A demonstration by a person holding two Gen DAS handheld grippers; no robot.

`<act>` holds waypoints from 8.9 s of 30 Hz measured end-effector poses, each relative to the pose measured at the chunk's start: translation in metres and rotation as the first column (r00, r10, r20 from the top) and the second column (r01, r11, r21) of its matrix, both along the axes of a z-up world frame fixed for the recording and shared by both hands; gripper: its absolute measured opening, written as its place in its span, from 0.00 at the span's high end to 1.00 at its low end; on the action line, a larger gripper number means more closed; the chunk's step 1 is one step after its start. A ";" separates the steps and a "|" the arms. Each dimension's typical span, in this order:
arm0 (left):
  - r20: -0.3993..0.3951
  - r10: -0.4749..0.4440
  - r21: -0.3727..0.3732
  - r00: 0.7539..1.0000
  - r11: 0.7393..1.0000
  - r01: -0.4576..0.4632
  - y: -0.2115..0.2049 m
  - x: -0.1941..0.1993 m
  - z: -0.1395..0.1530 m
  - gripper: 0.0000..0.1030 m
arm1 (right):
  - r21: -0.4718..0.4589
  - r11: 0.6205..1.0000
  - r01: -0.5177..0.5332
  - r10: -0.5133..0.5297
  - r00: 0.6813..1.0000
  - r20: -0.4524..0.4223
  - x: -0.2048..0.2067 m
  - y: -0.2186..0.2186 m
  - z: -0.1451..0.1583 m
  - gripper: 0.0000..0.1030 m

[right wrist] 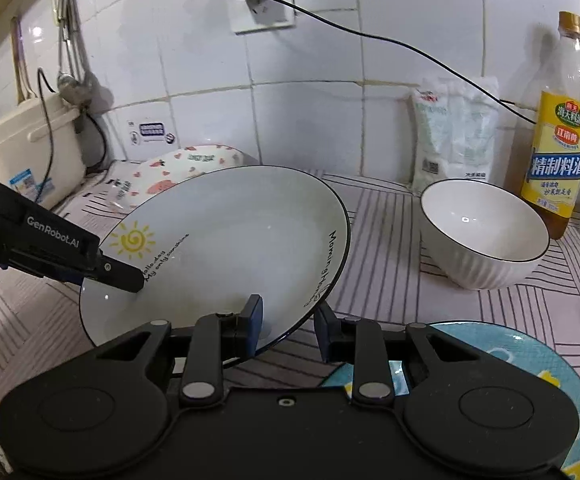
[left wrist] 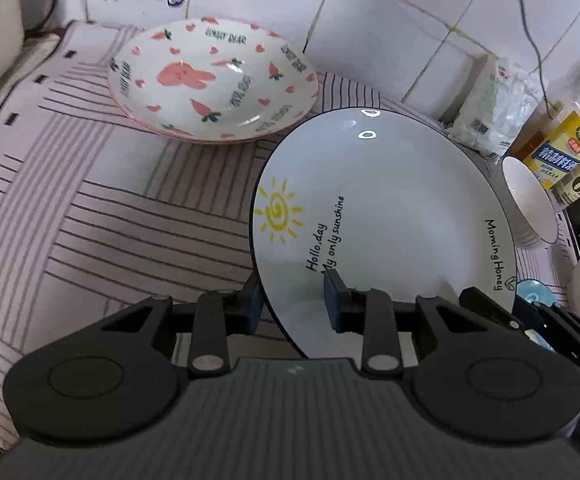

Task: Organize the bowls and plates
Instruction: 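Carry the white plate beside the bunny plate and release it, then move the left gripper to the blue egg plate and grasp its rim, then lift the blue egg plate and lower it onto the white plate, then open the left gripper and move it toward the bunny plate, then grasp the pink bunny plate rim with the left gripper and lift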

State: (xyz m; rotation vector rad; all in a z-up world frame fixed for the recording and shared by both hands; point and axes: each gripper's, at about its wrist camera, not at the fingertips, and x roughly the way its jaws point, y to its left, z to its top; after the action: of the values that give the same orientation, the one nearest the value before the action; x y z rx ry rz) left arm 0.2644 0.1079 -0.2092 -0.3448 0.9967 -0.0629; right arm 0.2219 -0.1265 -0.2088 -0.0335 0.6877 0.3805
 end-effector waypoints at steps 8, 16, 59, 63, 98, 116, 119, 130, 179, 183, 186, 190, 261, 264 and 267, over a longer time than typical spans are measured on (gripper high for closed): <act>-0.009 -0.069 0.039 0.998 0.997 0.070 -0.024 0.031 -0.010 0.72 | -0.110 0.994 -0.021 0.019 1.000 -0.014 0.031 -0.013 -0.007 0.68; -0.010 -0.092 0.030 0.996 0.995 0.092 -0.032 0.044 -0.003 0.72 | -0.146 0.971 -0.189 0.191 0.982 0.000 0.025 0.008 -0.002 0.97; -0.007 -0.414 0.183 0.910 0.894 0.408 -0.170 -0.077 0.024 0.46 | 0.230 0.846 0.482 -0.465 0.876 -0.127 -0.159 -0.153 -0.017 0.33; -0.048 -0.432 0.175 0.901 0.884 0.433 -0.171 -0.065 0.001 0.50 | 0.239 0.855 0.461 -0.472 0.881 -0.011 -0.156 -0.150 -0.030 0.33; -0.061 -0.410 0.074 0.910 0.907 0.413 -0.177 -0.044 -0.002 0.77 | 0.234 0.908 0.346 -0.295 0.928 -0.228 -0.125 -0.168 -0.031 0.76; -0.003 -0.294 0.022 0.956 0.956 0.294 -0.139 -0.079 0.051 0.78 | 0.215 0.944 0.251 -0.217 0.962 -0.168 -0.132 -0.147 0.028 0.75; 0.020 -0.248 0.019 0.969 0.969 0.248 -0.130 -0.077 0.053 0.77 | 0.188 0.954 0.232 -0.210 0.969 -0.133 -0.124 -0.134 0.034 0.74; 0.101 -0.128 0.092 0.987 0.989 0.119 -0.082 -0.052 0.060 0.77 | 0.272 0.958 0.094 -0.062 0.990 -0.123 -0.062 -0.095 0.028 0.74; -0.088 -0.055 0.162 0.995 0.984 0.069 -0.044 0.051 0.016 0.73 | 0.110 0.979 0.173 -0.111 0.900 -0.422 0.062 -0.016 0.007 0.68; -0.108 -0.048 0.132 0.993 0.989 0.063 -0.043 0.049 0.013 0.76 | -0.059 0.988 0.142 -0.154 0.925 -0.346 0.058 0.000 0.015 0.68; -0.089 -0.052 0.167 0.995 0.984 0.067 -0.048 0.044 0.012 0.76 | -0.100 0.988 0.118 -0.142 0.951 -0.275 0.051 0.007 0.012 0.68; -0.089 -0.036 0.138 0.995 0.989 0.048 -0.045 0.043 0.010 0.76 | -0.105 0.986 0.131 -0.153 0.957 -0.248 0.052 0.006 0.011 0.68; 0.020 -0.048 0.238 0.999 0.970 0.042 0.142 0.142 0.006 0.14 | 0.151 0.987 0.061 -0.029 0.979 -0.201 0.192 0.133 -0.014 0.28; -0.006 -0.043 0.224 0.999 0.974 0.044 0.150 0.146 -0.003 0.23 | 0.144 0.988 0.055 -0.027 0.981 -0.191 0.200 0.136 -0.018 0.39; -0.052 -0.031 0.187 0.998 0.982 0.040 0.157 0.150 -0.012 0.36 | 0.105 0.994 0.026 -0.005 0.980 -0.199 0.205 0.142 -0.018 0.42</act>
State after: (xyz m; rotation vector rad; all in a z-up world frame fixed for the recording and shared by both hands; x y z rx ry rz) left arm 0.4140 0.2653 -0.2214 -0.1558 1.0482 0.0075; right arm 0.4269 0.0150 -0.2269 0.1130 0.8635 0.4085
